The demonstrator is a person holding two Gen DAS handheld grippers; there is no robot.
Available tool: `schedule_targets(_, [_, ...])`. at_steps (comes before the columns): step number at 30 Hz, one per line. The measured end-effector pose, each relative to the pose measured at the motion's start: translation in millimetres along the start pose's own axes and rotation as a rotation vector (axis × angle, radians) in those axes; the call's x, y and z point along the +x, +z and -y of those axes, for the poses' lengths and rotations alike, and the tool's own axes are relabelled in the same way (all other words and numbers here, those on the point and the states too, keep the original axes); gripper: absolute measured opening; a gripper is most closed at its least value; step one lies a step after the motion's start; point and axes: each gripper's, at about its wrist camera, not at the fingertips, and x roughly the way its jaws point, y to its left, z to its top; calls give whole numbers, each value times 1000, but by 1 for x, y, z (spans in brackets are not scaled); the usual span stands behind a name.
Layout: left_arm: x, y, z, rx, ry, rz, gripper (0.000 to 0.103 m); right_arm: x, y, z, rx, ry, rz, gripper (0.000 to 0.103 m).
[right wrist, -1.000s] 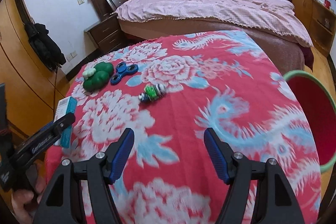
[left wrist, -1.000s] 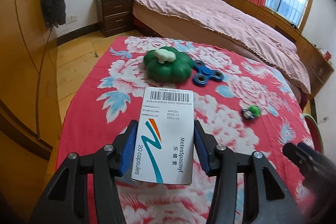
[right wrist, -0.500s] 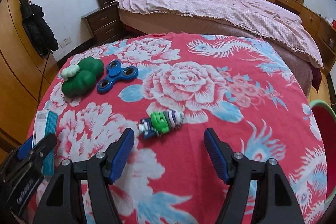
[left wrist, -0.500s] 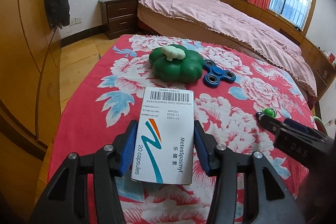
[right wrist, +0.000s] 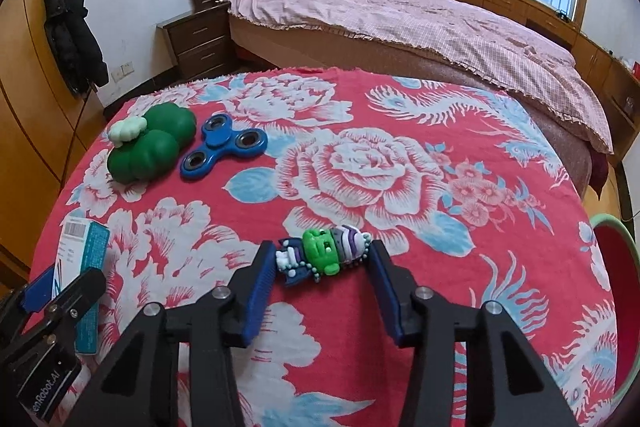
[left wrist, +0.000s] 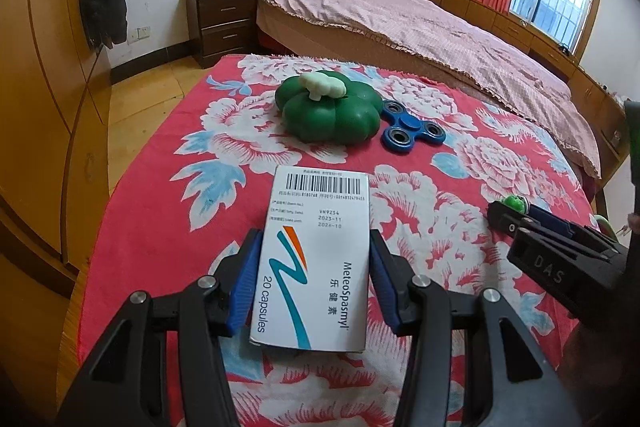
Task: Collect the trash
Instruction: 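Carry the medicine box and figure toy over the red bucket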
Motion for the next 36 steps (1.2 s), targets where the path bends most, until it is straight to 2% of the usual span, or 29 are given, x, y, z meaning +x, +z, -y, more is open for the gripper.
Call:
schedule_targets(5, [0,0,-2,-9,-3,0,52,-12,-7,10,42,35,-18,50])
schedule_targets(12, [-2,0,-1,-8,-4,8,52,-50,-32,43,133,71,-10,50])
schedule_targets(19, [-16,-2,14,29,-30,12,52,-91,-53,84,228,43,29,50])
schedule_targets(30, [-63,-3,71,120,-158,36,52,-144,-85,151,371,-9,103,50])
schedule_targets(36, [-78,-7,109,157,-258,-3,52,-163,-100,186,442,-32,142,50])
